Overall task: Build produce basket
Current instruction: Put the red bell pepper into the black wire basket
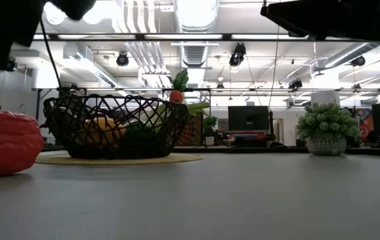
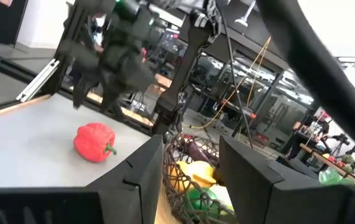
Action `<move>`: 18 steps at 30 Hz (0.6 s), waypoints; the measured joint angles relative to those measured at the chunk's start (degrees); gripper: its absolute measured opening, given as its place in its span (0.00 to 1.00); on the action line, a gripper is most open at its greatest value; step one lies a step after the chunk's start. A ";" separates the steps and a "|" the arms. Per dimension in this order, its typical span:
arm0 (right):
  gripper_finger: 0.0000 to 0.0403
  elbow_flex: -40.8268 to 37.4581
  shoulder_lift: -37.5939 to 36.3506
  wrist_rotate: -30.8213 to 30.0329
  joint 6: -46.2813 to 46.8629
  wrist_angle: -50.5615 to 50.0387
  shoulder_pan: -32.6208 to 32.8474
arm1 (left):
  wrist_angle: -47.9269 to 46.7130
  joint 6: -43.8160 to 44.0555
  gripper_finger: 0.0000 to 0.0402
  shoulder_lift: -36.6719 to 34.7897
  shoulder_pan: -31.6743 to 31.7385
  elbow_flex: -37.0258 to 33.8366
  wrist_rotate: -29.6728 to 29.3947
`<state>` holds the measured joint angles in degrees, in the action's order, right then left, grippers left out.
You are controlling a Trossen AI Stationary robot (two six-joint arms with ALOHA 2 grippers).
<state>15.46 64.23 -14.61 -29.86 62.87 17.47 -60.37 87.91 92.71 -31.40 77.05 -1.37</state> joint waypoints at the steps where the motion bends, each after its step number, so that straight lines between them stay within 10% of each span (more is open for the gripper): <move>1: 0.36 0.01 -0.09 0.02 -0.03 0.11 0.00 | -1.75 0.00 0.71 0.88 0.02 0.34 1.17; 18: 0.36 1.01 0.44 0.02 -1.31 -1.69 0.00 | -7.41 -0.14 0.71 2.88 0.64 -1.46 0.88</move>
<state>16.47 64.66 -14.59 -31.17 61.18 17.47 -67.79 87.77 95.59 -30.76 75.59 -0.49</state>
